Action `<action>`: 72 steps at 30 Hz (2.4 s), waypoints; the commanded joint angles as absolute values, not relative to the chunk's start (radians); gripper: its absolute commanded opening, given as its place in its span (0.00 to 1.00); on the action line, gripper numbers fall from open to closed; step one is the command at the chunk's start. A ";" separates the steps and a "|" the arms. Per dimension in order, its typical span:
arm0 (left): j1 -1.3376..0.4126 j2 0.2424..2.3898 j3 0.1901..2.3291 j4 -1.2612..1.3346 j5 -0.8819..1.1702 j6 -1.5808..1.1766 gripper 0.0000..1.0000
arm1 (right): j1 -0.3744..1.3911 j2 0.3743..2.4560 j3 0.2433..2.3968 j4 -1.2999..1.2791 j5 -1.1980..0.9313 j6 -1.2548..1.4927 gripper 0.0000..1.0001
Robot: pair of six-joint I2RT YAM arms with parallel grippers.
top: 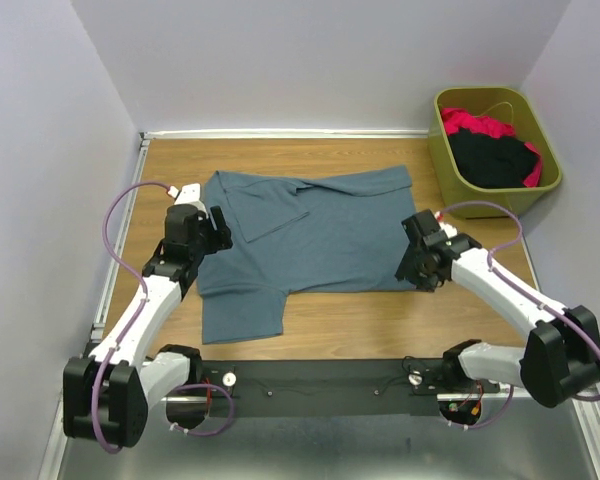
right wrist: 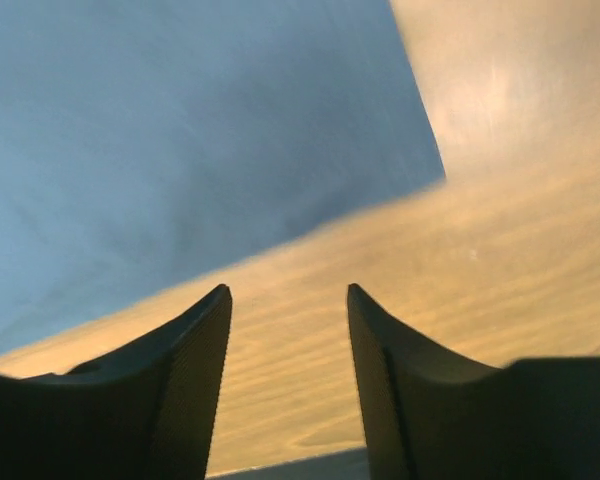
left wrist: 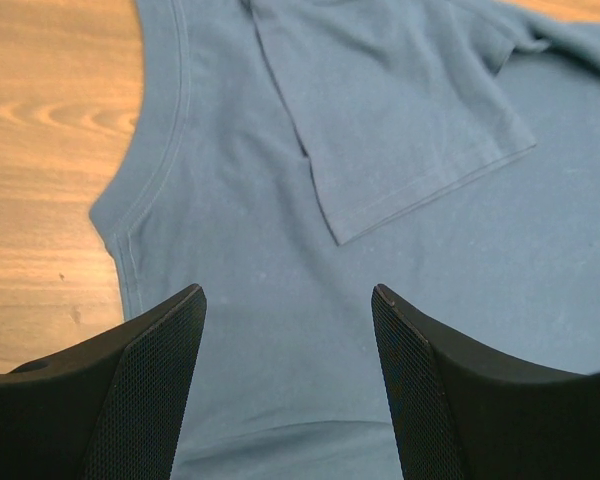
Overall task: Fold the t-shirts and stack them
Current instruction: Flatten the tshirt out
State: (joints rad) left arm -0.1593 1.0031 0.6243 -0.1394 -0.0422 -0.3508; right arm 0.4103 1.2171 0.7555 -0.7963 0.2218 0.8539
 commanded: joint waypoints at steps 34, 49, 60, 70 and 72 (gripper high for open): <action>-0.121 2.054 1.366 -0.198 -0.026 -0.506 0.72 | 0.229 2.111 1.408 -0.357 0.173 0.371 0.61; -0.101 1.795 1.320 -0.357 -0.192 -0.531 0.74 | 0.227 1.820 1.297 -0.419 0.170 0.374 0.84; -0.216 1.276 0.815 -0.511 -0.216 -0.676 0.76 | 0.224 1.480 1.011 -0.522 0.181 0.468 0.88; -0.285 1.246 0.712 -0.595 -0.218 -0.755 0.73 | 0.222 1.420 0.959 -0.526 0.169 0.469 0.87; -0.287 1.264 0.712 -0.606 -0.232 -0.758 0.70 | 0.222 1.416 0.948 -0.526 0.163 0.465 0.86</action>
